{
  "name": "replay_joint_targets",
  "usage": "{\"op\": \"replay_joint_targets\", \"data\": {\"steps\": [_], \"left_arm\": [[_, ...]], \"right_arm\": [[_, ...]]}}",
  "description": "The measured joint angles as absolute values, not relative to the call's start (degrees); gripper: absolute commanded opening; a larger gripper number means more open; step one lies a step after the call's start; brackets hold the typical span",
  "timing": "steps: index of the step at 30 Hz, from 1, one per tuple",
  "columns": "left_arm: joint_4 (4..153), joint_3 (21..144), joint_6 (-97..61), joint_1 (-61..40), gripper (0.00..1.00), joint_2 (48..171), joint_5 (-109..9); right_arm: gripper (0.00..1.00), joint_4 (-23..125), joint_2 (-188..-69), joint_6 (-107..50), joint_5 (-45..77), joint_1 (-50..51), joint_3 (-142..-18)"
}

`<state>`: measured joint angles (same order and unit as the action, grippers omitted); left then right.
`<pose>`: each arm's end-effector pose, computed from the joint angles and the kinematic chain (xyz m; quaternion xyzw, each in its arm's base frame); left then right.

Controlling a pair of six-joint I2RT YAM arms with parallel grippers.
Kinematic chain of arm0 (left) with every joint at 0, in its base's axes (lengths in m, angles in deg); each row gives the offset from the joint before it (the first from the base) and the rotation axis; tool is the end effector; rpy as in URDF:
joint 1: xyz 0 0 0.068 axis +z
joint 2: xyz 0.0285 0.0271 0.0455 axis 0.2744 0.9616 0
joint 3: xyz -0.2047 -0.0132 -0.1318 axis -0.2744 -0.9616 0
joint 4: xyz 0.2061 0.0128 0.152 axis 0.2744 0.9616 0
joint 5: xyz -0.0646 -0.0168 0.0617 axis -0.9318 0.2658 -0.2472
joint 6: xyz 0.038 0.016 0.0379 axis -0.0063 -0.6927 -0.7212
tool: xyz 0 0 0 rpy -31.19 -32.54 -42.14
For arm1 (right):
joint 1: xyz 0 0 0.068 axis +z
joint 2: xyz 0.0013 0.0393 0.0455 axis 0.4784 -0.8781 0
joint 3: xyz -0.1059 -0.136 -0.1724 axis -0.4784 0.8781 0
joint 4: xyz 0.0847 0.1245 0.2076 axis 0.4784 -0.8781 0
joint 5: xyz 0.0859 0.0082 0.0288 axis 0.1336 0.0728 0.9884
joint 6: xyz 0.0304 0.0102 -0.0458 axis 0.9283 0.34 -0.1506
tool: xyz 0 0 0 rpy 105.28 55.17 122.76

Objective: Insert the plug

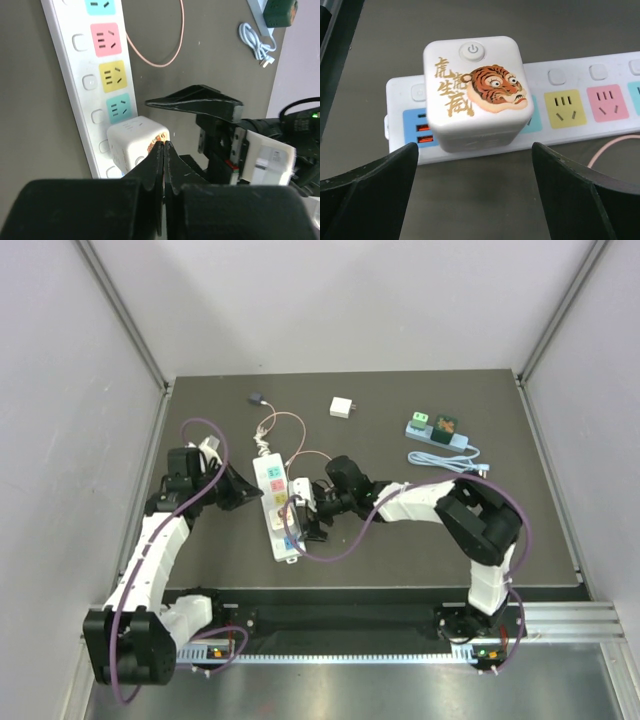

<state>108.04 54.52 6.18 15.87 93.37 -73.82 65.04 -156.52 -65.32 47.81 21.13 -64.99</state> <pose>0.2253 -0.0207 0.2381 -0.1680 0.8712 -0.3595 0.2891 0.2302 0.3096 0.1353 -0.6557 0.5413 0.3688 0.3757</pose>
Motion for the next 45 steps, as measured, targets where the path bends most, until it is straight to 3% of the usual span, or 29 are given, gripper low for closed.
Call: {"op": "replay_joint_targets", "data": {"steps": [9,18,29,45], "left_arm": [[113.5,55.6,3.5,12.9,0.00,92.9,-72.3],[118.4,65.2,0.2,9.4,0.00,95.8,-69.3],[122.1,66.2,-0.1,-0.9,0.00,98.2,-61.2],[115.2,59.3,3.1,-7.8,0.00,105.3,-57.6]], "right_arm": [[0.94,64.3,-142.8,-65.4,47.0,21.1,-56.9],[0.95,77.6,-126.9,-54.1,39.9,18.3,-42.3],[0.98,70.3,-121.6,-35.6,15.0,14.2,-46.9],[0.98,66.9,-116.1,-27.8,7.3,11.9,-45.5]]}}
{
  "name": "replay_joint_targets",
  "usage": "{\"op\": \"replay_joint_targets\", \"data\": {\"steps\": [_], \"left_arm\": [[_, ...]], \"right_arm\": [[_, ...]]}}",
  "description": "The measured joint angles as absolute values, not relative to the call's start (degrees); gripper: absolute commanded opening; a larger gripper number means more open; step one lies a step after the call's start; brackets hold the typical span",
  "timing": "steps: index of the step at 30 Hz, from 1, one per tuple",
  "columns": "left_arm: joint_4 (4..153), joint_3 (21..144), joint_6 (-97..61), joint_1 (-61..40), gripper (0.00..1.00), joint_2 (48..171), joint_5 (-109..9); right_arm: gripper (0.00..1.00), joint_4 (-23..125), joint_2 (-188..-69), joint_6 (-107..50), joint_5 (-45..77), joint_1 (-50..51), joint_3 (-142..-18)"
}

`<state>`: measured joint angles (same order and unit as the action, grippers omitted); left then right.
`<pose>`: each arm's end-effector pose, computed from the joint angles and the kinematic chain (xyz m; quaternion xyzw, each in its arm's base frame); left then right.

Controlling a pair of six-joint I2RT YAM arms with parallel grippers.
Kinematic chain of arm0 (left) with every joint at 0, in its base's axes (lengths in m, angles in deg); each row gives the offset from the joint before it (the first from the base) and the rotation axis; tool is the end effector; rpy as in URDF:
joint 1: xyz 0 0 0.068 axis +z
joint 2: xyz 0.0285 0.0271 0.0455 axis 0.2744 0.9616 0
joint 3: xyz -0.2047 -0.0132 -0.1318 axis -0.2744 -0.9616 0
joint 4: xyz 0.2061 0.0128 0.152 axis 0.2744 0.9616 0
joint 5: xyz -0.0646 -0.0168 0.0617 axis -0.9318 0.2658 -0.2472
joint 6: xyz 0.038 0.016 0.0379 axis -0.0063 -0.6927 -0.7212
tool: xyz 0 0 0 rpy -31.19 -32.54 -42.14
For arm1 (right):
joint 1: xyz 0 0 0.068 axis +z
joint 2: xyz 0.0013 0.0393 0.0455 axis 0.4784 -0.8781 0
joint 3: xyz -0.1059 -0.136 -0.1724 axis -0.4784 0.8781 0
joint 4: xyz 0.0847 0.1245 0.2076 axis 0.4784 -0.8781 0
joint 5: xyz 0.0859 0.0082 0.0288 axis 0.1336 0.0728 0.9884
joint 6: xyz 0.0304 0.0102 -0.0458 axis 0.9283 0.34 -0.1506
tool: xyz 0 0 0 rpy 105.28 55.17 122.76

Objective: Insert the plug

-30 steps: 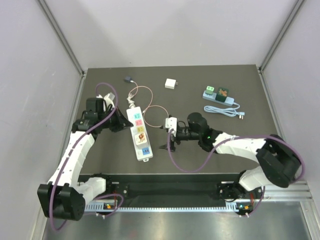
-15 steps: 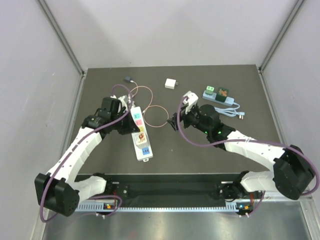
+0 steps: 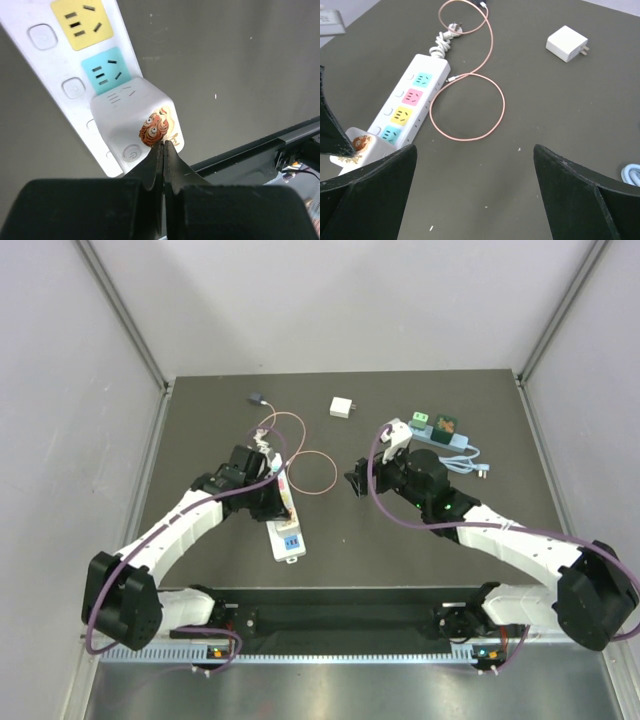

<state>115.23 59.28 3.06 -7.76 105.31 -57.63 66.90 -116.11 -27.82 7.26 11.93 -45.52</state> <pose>0.2238 -0.1096 0.2068 -0.0390 0.9497 -0.2493 0.1855 0.2171 0.1846 0.2498 -0.2168 0.7488 0.2471 0.5755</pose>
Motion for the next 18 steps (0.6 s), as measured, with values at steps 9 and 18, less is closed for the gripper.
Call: {"op": "replay_joint_targets", "data": {"steps": [9,18], "left_arm": [[121.6,72.4,1.7,-7.8,0.01,106.0,-52.3],[121.6,80.0,0.9,-7.5,0.89,106.1,-44.4]], "right_arm": [[1.00,63.1,-116.5,-25.5,6.1,11.8,-47.0],[1.00,57.1,-118.1,-20.9,6.5,11.7,-52.3]]}}
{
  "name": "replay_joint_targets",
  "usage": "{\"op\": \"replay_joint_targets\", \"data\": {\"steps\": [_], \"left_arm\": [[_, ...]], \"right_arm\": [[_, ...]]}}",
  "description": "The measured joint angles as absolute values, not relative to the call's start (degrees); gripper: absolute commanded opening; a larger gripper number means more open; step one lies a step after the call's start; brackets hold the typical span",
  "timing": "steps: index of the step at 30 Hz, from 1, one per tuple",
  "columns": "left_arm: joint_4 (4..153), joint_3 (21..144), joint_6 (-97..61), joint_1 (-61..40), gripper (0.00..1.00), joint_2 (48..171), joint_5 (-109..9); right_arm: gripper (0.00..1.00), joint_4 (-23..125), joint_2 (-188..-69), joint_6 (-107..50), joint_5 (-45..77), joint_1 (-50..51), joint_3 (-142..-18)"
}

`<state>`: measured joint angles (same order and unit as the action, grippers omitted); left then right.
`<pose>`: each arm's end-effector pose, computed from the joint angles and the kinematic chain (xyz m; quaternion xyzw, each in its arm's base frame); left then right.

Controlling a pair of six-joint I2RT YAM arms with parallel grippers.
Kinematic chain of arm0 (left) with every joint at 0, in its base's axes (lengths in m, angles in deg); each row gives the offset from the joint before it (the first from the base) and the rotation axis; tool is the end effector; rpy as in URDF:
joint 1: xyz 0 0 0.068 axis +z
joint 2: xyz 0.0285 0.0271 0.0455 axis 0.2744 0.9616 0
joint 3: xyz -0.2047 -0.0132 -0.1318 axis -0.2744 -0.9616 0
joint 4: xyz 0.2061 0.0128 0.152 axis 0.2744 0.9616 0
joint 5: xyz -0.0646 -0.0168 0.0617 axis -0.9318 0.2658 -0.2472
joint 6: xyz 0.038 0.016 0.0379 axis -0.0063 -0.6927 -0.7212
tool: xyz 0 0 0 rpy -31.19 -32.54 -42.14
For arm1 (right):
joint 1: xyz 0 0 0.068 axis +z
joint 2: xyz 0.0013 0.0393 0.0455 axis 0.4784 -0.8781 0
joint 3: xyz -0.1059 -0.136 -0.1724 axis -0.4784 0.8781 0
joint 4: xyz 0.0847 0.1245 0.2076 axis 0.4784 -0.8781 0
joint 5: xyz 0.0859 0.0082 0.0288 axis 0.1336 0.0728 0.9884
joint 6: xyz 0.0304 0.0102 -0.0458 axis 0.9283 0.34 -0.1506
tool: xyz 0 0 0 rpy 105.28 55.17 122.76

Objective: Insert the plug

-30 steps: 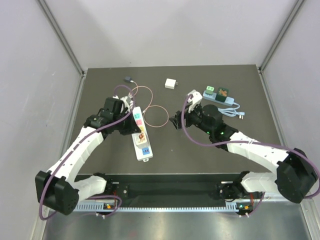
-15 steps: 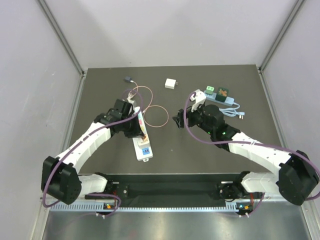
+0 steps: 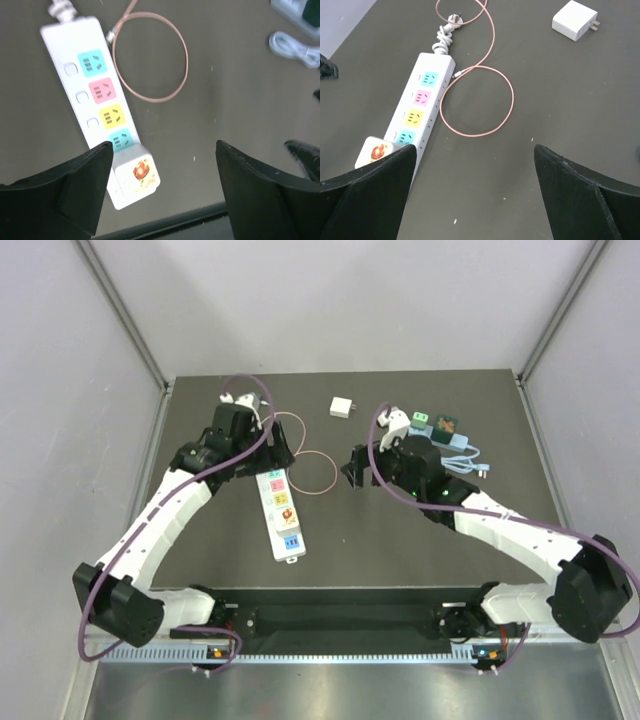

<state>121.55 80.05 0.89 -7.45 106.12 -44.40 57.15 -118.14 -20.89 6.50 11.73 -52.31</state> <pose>0.2477 -0.1089 0.3094 -0.0517 0.9165 -0.1986 0.3434 0.2251 0.1894 0.2633 -0.1723 0.7874 0.2596 0.5319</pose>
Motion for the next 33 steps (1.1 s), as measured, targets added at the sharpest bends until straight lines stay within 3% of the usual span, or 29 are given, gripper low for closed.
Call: {"op": "replay_joint_targets", "data": {"steps": [3,6,15,20,25,33], "left_arm": [[121.3,84.6,1.1,-6.6,0.90,108.2,-40.6],[119.8,88.2,0.9,-4.2,0.84,112.3,-37.6],[111.5,94.8,4.4,10.3,0.74,129.6,-35.6],[103.4,100.7,4.7,13.3,0.70,139.6,-36.7],[99.5,113.2,3.8,14.9,0.50,154.2,-41.4],[98.5,126.9,5.4,17.4,0.64,171.8,-45.6]], "right_arm": [[1.00,52.7,-120.5,-19.4,6.4,11.7,-57.1],[1.00,50.5,-121.9,-18.0,6.2,11.6,-59.3],[1.00,50.1,-122.1,-16.5,10.8,11.4,-58.3],[1.00,51.0,-122.0,-15.8,15.8,11.4,-56.1],[1.00,51.4,-121.9,-16.0,18.0,11.4,-55.4],[1.00,52.8,-124.0,-16.1,22.6,11.5,-55.4]]}}
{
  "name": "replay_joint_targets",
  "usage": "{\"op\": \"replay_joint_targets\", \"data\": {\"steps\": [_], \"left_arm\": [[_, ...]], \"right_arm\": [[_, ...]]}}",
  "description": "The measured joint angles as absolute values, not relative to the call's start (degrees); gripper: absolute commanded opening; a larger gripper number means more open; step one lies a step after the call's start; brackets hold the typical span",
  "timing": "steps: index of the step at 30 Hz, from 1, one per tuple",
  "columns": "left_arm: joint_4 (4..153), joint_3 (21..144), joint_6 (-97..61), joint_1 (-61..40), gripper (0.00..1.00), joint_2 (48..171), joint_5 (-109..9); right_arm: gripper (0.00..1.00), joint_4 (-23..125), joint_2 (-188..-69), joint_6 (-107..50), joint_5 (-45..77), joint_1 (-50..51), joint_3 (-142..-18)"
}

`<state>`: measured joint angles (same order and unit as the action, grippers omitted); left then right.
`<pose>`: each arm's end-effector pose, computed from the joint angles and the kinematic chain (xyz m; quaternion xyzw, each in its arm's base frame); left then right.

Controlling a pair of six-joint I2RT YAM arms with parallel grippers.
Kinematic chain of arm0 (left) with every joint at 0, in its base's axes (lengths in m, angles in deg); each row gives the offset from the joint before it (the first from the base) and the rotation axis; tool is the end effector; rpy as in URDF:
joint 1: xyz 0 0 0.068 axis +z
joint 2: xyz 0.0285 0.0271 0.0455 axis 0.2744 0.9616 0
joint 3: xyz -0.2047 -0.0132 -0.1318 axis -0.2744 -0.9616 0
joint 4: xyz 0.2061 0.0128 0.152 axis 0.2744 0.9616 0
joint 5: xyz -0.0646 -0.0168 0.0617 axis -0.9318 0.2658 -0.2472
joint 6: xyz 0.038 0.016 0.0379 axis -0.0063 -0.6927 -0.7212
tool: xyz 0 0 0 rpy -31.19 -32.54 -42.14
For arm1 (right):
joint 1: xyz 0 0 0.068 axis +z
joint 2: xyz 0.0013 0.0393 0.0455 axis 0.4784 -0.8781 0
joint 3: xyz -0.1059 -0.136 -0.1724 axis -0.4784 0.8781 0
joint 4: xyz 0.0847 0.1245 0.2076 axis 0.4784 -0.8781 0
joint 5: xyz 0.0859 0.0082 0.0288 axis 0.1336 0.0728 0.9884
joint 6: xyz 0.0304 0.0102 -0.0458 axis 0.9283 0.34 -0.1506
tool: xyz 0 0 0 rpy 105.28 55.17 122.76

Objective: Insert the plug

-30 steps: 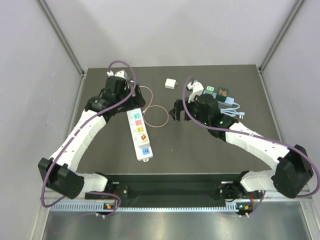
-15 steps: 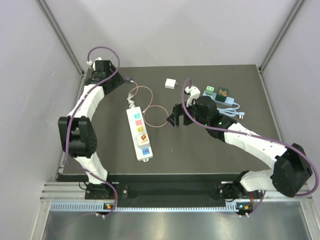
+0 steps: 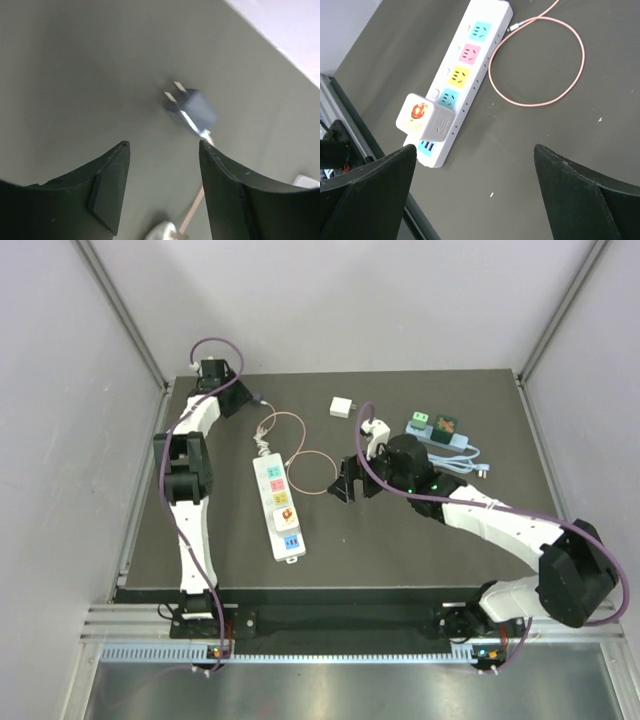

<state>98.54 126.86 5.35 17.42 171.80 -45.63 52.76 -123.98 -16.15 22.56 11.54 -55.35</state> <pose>0.5247 0.0112 0.1704 -0.2722 0.8608 -0.1531 0.4018 0.2300 0.2063 0.2455 -0.2187 0.8088 0.3549 0.4149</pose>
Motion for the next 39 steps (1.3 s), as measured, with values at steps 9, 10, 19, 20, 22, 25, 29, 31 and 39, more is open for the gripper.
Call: {"op": "replay_joint_targets", "data": {"steps": [9,10,19,20,22,25,29,31,39], "left_arm": [[94.7,128.8,6.1,17.6,0.73,175.8,-44.0],[93.7,129.1,6.1,17.5,0.73,176.3,-44.2],[90.0,134.9,5.6,16.6,0.60,181.6,-45.9],[89.8,135.3,5.6,16.5,0.56,182.0,-45.9],[89.8,135.5,5.4,16.3,0.50,182.3,-46.1],[89.7,135.8,5.6,15.7,0.42,182.6,-47.1],[90.1,135.9,5.3,14.7,0.29,182.6,-48.7],[90.2,135.9,5.0,13.9,0.21,182.6,-49.6],[91.3,128.1,4.7,9.6,0.00,177.1,-55.4]], "right_arm": [[1.00,53.1,-126.7,-16.7,23.6,11.5,-55.3],[1.00,53.1,-126.8,-16.9,23.6,11.5,-55.3],[1.00,53.1,-128.8,-17.8,23.7,11.5,-55.4],[1.00,53.0,-129.0,-18.0,23.7,11.5,-55.4],[1.00,53.0,-129.2,-18.0,23.7,11.5,-55.4],[1.00,52.7,-129.4,-18.1,23.6,11.5,-55.4],[1.00,52.1,-129.4,-18.1,23.5,11.5,-55.4],[1.00,51.5,-129.4,-18.1,23.4,11.5,-55.5],[1.00,47.7,-125.5,-18.4,19.2,11.5,-55.4]]}}
